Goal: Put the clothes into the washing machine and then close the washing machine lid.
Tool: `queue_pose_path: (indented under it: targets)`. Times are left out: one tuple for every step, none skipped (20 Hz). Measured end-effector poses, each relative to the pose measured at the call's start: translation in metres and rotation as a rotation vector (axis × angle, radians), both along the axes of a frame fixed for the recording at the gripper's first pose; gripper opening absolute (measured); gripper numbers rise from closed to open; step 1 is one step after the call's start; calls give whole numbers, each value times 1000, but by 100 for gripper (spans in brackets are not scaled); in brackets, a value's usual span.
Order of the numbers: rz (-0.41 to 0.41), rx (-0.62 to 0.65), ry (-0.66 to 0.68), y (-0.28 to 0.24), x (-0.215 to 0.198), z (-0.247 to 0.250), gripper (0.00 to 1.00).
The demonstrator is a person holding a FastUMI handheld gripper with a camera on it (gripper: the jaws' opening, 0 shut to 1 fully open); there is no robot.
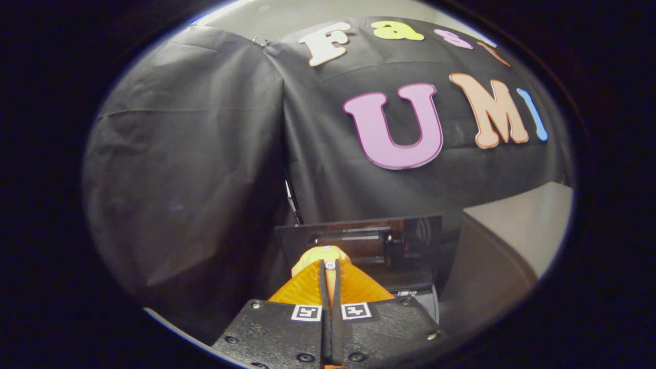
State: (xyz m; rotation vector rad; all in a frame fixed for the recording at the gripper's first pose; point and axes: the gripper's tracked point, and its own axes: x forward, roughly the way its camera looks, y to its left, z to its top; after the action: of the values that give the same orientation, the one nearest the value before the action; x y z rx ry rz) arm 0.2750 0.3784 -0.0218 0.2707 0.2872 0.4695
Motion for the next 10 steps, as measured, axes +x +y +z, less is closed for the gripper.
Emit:
queue_pose_path:
  targets:
    - [0, -2, 24, 3, 2, -17, 0]
    - [0, -6, 49, 4, 1, -33, 0]
    - [-6, -6, 66, 2, -4, -53, 0]
    - [-7, -2, 88, 2, -4, -69, 0]
    - [-14, 3, 111, 2, -5, -82, 0]
    - [-22, 2, 131, 2, -4, -95, 0]
    - [-26, 1, 151, 4, -2, -107, 0]
    - [-31, 1, 170, 4, 0, -116, 0]
    - [-36, 1, 187, 6, 2, -127, 0]
    - [-41, -1, 204, 8, 3, -135, 0]
